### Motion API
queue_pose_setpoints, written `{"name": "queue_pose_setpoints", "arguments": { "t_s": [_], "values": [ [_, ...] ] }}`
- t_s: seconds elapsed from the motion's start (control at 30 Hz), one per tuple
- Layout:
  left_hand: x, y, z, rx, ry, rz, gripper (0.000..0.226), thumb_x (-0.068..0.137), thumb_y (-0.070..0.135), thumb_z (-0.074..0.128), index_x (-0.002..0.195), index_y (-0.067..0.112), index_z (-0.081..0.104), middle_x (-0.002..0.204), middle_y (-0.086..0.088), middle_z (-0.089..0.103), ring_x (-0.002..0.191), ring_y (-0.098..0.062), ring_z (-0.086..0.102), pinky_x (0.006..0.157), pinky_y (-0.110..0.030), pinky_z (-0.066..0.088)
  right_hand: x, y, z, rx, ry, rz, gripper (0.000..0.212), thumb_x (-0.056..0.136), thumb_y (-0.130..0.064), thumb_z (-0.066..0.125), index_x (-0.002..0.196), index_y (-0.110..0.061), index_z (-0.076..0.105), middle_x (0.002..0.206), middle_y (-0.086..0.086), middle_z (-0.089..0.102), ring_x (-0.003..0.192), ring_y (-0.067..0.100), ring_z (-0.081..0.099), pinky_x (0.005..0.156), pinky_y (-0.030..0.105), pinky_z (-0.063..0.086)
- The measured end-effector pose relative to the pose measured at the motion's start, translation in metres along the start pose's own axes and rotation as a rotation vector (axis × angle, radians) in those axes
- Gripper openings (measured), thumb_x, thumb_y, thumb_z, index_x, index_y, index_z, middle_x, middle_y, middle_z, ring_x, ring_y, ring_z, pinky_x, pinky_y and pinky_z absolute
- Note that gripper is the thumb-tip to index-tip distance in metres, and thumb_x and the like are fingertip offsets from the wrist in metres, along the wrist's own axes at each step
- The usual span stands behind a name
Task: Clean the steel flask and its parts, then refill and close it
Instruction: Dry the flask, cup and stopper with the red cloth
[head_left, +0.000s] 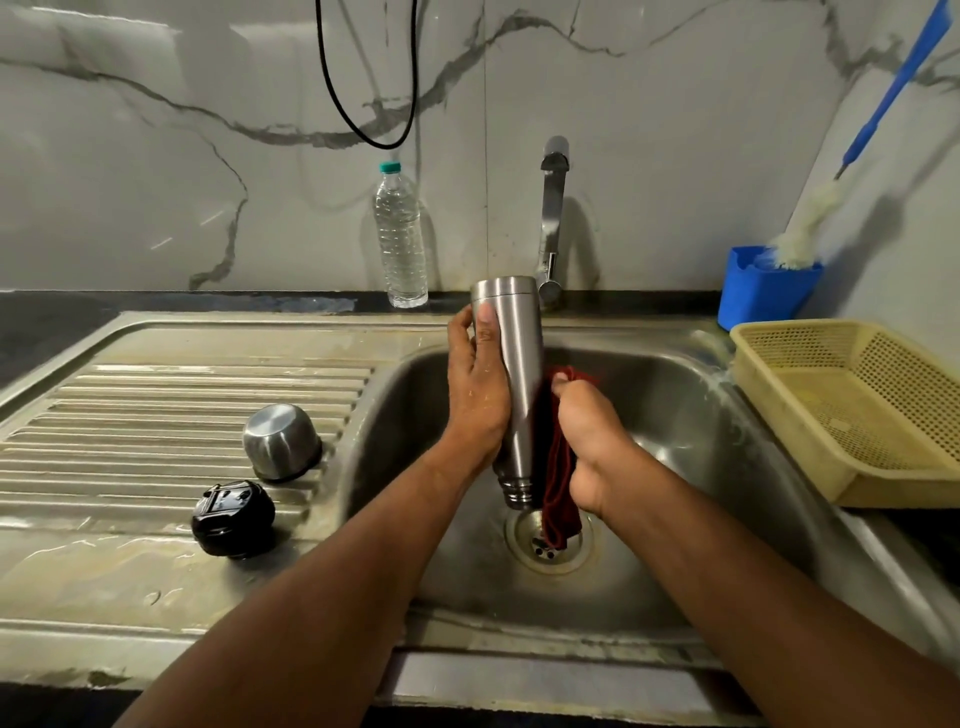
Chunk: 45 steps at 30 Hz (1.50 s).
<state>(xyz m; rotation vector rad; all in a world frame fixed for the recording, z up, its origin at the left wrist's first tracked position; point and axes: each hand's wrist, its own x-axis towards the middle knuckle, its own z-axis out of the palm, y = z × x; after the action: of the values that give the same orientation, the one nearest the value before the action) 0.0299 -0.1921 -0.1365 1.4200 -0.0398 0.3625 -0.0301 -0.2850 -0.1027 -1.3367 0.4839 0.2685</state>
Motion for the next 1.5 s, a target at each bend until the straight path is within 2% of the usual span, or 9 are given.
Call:
{"name": "queue_pose_setpoints", "arguments": {
  "t_s": [0.2, 0.33, 0.5, 0.8, 1.03, 1.17, 1.33, 1.43, 1.5],
  "values": [
    [-0.006, -0.009, 0.002, 0.173, -0.148, -0.122, 0.079, 0.079, 0.085, 0.06, 0.128, 0.023, 0.049, 0.114, -0.003, 0.07, 0.101, -0.017, 0.073, 0.091, -0.043, 0.063, -0.003, -0.009, -0.003, 0.133, 0.02, -0.155, 0.038, 0.107, -0.049, 0.043, 0.104, -0.021, 0.068, 0.1, 0.011, 0.074, 0.092, 0.028, 0.07, 0.072, 0.04, 0.053],
    [-0.006, -0.012, 0.005, 0.193, -0.245, -0.077, 0.071, 0.079, 0.077, 0.069, 0.122, 0.023, 0.055, 0.11, -0.003, 0.074, 0.098, -0.019, 0.075, 0.091, -0.05, 0.063, 0.002, -0.016, -0.006, 0.202, 0.057, -0.336, 0.042, 0.105, -0.056, 0.045, 0.109, -0.023, 0.071, 0.1, 0.004, 0.079, 0.089, 0.019, 0.077, 0.081, 0.038, 0.057],
    [-0.004, -0.015, 0.003, 0.139, -0.252, -0.065, 0.062, 0.086, 0.073, 0.066, 0.122, 0.024, 0.063, 0.112, -0.005, 0.076, 0.104, -0.023, 0.075, 0.097, -0.053, 0.06, 0.006, -0.011, -0.005, 0.018, 0.049, -0.52, 0.042, 0.107, -0.053, 0.041, 0.13, -0.025, 0.062, 0.111, -0.001, 0.076, 0.101, 0.013, 0.074, 0.092, 0.035, 0.058],
    [0.01, -0.007, -0.008, 0.018, 0.038, -0.043, 0.053, 0.099, 0.065, 0.055, 0.127, 0.021, 0.054, 0.114, -0.01, 0.07, 0.099, -0.023, 0.072, 0.084, -0.039, 0.061, -0.007, 0.001, 0.001, -0.027, -0.041, 0.032, 0.04, 0.107, -0.035, 0.042, 0.092, -0.011, 0.07, 0.075, 0.012, 0.072, 0.072, 0.029, 0.067, 0.073, 0.038, 0.057],
    [-0.002, -0.01, -0.002, 0.227, -0.216, 0.022, 0.056, 0.088, 0.071, 0.068, 0.119, 0.024, 0.067, 0.103, -0.001, 0.077, 0.092, -0.015, 0.076, 0.083, -0.04, 0.064, -0.013, -0.014, 0.0, 0.255, 0.054, -0.165, 0.042, 0.104, -0.057, 0.045, 0.102, -0.023, 0.069, 0.099, 0.008, 0.075, 0.095, 0.028, 0.071, 0.089, 0.048, 0.054],
    [0.002, -0.007, -0.005, 0.121, -0.198, 0.119, 0.044, 0.093, 0.049, 0.075, 0.119, 0.014, 0.069, 0.102, -0.007, 0.077, 0.091, -0.022, 0.076, 0.081, -0.039, 0.063, -0.012, -0.015, 0.001, 0.224, 0.069, -0.298, 0.042, 0.104, -0.058, 0.043, 0.11, -0.025, 0.07, 0.101, 0.003, 0.078, 0.095, 0.022, 0.074, 0.087, 0.043, 0.057],
    [0.009, -0.005, -0.009, 0.104, 0.003, 0.114, 0.052, 0.096, 0.053, 0.069, 0.133, 0.018, 0.065, 0.117, -0.002, 0.075, 0.105, -0.015, 0.074, 0.088, -0.032, 0.062, -0.01, 0.002, 0.011, 0.12, 0.029, -0.087, 0.042, 0.109, -0.048, 0.038, 0.114, -0.019, 0.068, 0.103, 0.008, 0.074, 0.091, 0.022, 0.07, 0.07, 0.034, 0.052],
    [0.01, -0.008, -0.01, 0.16, -0.039, 0.074, 0.069, 0.087, 0.075, 0.061, 0.128, 0.019, 0.063, 0.116, -0.002, 0.072, 0.105, -0.018, 0.071, 0.086, -0.037, 0.061, -0.009, 0.01, 0.012, 0.11, 0.034, -0.011, 0.044, 0.11, -0.045, 0.037, 0.12, -0.014, 0.068, 0.104, 0.012, 0.074, 0.088, 0.025, 0.069, 0.068, 0.036, 0.051],
    [0.006, -0.009, -0.009, 0.236, -0.097, 0.042, 0.063, 0.095, 0.071, 0.055, 0.124, 0.016, 0.059, 0.108, -0.002, 0.07, 0.093, -0.014, 0.07, 0.077, -0.027, 0.058, -0.01, 0.004, 0.009, 0.165, 0.044, -0.038, 0.043, 0.109, -0.048, 0.038, 0.113, -0.017, 0.068, 0.1, 0.011, 0.073, 0.091, 0.027, 0.069, 0.071, 0.038, 0.052]
  ]
}}
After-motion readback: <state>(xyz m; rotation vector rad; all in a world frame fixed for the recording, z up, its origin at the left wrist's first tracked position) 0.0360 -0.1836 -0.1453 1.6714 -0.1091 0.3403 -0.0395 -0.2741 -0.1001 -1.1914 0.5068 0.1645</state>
